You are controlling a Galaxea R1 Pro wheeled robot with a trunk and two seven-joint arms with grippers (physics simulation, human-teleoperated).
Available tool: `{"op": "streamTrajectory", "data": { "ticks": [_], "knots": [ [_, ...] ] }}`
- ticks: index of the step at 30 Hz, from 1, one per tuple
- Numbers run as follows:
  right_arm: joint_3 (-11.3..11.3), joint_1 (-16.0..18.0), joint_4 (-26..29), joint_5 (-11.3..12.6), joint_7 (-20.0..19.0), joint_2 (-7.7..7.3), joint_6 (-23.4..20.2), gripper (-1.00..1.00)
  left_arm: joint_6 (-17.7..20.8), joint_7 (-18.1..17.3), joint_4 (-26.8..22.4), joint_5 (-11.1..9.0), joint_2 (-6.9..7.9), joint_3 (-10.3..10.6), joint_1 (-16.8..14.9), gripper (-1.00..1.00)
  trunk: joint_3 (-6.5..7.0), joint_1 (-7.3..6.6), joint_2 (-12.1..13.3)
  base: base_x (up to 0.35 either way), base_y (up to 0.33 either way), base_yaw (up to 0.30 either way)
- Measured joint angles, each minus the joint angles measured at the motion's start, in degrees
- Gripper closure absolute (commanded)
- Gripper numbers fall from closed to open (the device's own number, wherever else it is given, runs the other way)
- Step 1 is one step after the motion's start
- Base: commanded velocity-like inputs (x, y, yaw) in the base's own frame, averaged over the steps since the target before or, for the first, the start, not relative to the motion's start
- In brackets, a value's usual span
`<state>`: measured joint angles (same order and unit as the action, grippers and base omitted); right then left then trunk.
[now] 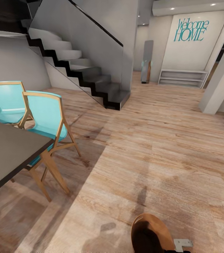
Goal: Put the three can of soda from the living room inside the tash can in the kitchen.
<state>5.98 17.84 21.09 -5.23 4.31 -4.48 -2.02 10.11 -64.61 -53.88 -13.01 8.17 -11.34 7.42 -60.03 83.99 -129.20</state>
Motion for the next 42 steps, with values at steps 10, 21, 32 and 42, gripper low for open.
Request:
{"op": "streamTrajectory", "data": {
  "ticks": [10,21,32,42],
  "knots": [
    [0.00,0.00,0.00,-0.01,0.00,0.00,0.00,-1.00,0.00,0.01,0.00,0.02,0.00,0.00,-0.02,-1.00,-0.23,0.00,0.00,0.000,0.000,0.000],
    [-0.07,-0.03,-0.09,0.11,0.00,-0.03,0.00,-1.00,0.00,0.02,0.03,0.05,0.00,-0.02,-0.01,-1.00,-0.95,-0.14,-0.01,0.038,0.000,0.000],
    [0.02,0.00,-0.09,-0.06,0.00,-0.09,0.00,-1.00,0.00,0.02,0.05,0.08,0.00,-0.02,0.01,-1.00,-1.03,-0.16,0.00,0.024,0.000,0.000],
    [0.13,0.07,0.14,-0.25,0.00,-0.05,0.00,-1.00,0.00,0.02,0.07,0.08,0.00,-0.01,-0.01,-1.00,-1.54,-0.37,-0.01,0.000,0.000,0.000]
  ]
}}
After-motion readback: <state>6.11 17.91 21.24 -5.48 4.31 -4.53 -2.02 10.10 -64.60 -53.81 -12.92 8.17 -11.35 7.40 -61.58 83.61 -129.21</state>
